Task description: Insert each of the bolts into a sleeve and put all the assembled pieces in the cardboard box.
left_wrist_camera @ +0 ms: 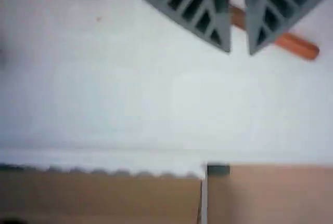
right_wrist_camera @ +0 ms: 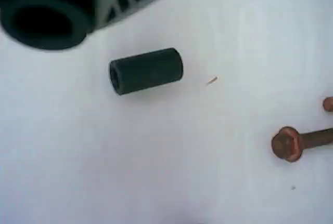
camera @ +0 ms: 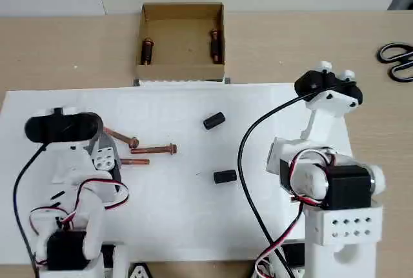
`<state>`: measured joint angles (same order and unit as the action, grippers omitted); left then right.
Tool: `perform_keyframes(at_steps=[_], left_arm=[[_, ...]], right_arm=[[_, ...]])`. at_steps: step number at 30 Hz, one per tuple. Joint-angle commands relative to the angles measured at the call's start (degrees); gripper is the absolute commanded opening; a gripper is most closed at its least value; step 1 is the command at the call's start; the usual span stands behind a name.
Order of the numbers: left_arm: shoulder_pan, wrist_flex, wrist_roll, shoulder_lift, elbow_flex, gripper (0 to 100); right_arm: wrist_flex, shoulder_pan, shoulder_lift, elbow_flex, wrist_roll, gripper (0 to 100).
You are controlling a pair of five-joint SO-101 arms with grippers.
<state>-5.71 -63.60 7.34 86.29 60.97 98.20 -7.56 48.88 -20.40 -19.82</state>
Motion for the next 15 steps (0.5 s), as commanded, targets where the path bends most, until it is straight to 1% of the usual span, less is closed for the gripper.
perform_keyframes(at_steps=[1, 7, 8, 11, 12, 15], left_arm=[[0.09, -0.26, -0.62, 0.35, -6.73, 1], [-0.26, -5.27, -1.93, 0.35, -12.88, 1], [0.00, -6.07, -4.92, 0.18, -13.93, 1], [0.09, -6.42, -21.27, 0.09, -15.43, 1], [0.00, -6.86, -23.30, 0.00, -15.60, 1], [-0.18, -9.23, -19.78, -0.09, -15.69, 2]], right_arm=[[0.22, 0.57, 0.92, 0.09, 0.53, 0.2], [0.04, 0.48, 0.48, 0.00, 0.53, 0.2], [0.04, 0.48, 0.48, 0.00, 0.53, 0.2], [0.04, 0.48, 0.48, 0.00, 0.53, 0.2], [0.04, 0.48, 0.40, 0.00, 0.53, 0.2], [-0.75, 0.48, 0.40, -0.18, 0.53, 0.2]])
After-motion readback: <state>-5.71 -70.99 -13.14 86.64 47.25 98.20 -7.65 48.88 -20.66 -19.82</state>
